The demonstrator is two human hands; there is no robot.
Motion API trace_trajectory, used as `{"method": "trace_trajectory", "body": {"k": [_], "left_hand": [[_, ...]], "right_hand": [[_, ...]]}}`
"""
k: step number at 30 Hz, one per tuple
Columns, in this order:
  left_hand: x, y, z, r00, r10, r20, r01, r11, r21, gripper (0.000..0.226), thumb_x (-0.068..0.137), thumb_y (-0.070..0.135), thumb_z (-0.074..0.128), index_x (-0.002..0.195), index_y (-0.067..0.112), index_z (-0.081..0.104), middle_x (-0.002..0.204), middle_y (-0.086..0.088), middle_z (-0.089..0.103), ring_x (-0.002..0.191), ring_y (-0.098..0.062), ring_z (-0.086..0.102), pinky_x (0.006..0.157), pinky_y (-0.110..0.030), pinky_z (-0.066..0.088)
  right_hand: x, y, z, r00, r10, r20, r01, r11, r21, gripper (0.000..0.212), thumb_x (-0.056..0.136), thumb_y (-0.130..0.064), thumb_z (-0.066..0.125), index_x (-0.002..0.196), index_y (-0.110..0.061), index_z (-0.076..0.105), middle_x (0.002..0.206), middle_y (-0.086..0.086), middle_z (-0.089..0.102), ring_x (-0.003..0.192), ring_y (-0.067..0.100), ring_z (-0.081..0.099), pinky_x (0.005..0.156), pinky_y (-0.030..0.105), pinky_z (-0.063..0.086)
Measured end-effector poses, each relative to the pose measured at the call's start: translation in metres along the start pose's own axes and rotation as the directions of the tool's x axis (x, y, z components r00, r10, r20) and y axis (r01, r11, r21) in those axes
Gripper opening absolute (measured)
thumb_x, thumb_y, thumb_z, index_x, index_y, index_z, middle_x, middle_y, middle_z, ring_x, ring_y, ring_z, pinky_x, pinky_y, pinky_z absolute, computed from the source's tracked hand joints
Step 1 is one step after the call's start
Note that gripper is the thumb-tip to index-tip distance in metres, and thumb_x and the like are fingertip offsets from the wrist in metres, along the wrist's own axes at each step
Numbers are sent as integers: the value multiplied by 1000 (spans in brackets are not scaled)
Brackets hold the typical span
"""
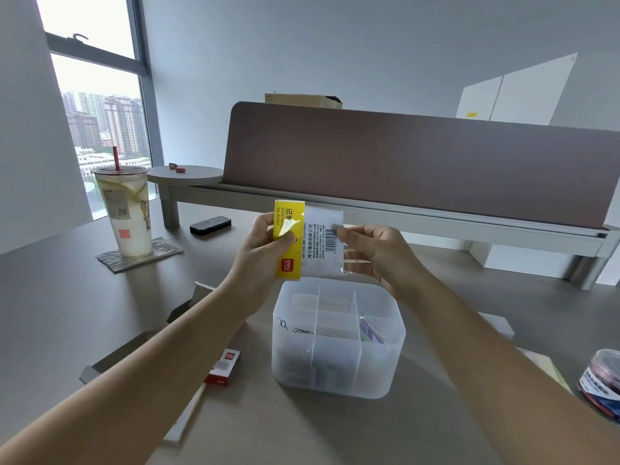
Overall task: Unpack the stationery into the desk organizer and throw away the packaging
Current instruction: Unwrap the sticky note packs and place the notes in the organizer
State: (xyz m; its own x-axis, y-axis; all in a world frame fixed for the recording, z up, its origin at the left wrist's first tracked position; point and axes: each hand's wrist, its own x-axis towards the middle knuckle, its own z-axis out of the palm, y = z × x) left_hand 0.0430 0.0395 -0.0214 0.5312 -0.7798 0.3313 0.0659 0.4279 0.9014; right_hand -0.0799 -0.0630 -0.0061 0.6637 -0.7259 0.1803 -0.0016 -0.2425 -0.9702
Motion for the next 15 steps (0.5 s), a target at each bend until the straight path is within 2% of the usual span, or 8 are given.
{"method": "trace_trajectory", "body": {"k": [4,7,9,12,15], "left_hand": [[0,-2,1,998,-31,46,31,1000,-2,21,91,0,38,87,17,48,88,-2,59,81,-17,59,52,-17,54],[0,-3,1,998,-51,33,50,999,7,19,90,0,40,86,16,48,89,-4,59,80,-18,59,49,-17,54],[1,-2,1,998,-61,12,61,998,10,17,90,1,40,85,16,48,88,-4,59,79,-19,58,45,-15,52],[2,-3,-1,996,-85,-9,85,996,21,14,91,3,41,89,14,49,88,-4,59,79,-19,58,46,-16,53],[6,-4,-8,990,-123,-74,126,991,35,13,91,6,43,102,10,48,88,-2,60,79,-18,59,55,-24,55]], "right_hand": [[-1,-3,-1,995,54,87,-63,992,113,14,81,-27,60,76,-14,61,80,6,67,71,22,61,64,27,57],[4,-2,-1,997,57,45,-63,988,141,15,79,-24,63,79,-9,62,104,25,66,86,28,59,89,43,52],[7,-1,-1,998,68,9,-69,988,137,17,77,-23,66,78,-6,63,112,30,61,91,29,56,96,46,48],[10,1,-4,996,92,7,-92,985,148,16,76,-22,67,78,-7,62,98,20,63,91,27,56,82,34,51],[11,1,-9,994,108,8,-108,975,193,13,78,-20,64,83,-7,61,91,13,61,86,24,58,62,21,53]]}}
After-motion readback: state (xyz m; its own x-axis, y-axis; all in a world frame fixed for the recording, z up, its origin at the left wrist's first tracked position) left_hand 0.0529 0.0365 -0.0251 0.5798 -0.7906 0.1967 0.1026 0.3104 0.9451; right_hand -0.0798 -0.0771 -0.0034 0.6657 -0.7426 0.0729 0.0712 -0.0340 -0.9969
